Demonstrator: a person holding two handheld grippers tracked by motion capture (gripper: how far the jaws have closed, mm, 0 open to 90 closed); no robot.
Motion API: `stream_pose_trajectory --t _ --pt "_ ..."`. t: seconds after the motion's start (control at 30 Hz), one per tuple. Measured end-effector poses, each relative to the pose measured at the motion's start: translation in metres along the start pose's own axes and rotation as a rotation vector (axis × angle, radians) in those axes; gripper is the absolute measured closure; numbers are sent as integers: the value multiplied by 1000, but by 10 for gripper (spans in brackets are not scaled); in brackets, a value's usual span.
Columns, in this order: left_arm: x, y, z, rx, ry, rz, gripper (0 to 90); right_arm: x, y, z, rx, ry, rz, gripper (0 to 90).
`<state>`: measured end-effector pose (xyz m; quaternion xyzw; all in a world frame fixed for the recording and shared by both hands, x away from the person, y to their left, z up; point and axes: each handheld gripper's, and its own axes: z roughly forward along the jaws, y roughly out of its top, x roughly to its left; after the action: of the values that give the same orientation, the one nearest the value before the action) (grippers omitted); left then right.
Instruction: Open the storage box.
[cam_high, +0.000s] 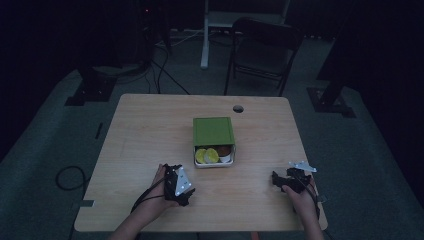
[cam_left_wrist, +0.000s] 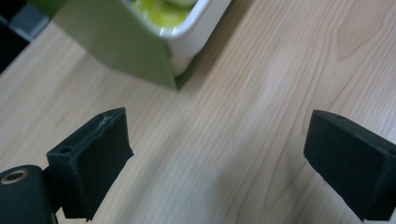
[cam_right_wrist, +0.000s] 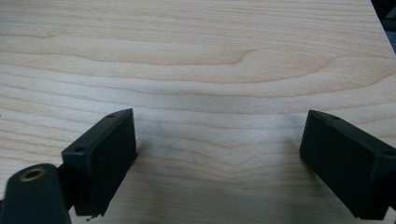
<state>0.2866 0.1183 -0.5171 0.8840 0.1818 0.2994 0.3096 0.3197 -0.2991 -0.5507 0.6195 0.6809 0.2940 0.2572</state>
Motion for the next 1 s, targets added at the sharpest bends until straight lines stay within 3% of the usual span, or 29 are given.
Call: stream_pose_trajectory --t 0.4,0.5,0.53,1.0 --pt "-12 26 6 -66 -8 104 124 0 0 0 0 0 2 104" --pt "-13 30 8 -80 -9 112 128 0 0 0 0 0 2 104" --pt "-15 35 9 -91 -3 134 129 0 0 0 0 0 1 104" --pt "-29 55 24 -129 14 254 147 0 0 0 0 1 1 104"
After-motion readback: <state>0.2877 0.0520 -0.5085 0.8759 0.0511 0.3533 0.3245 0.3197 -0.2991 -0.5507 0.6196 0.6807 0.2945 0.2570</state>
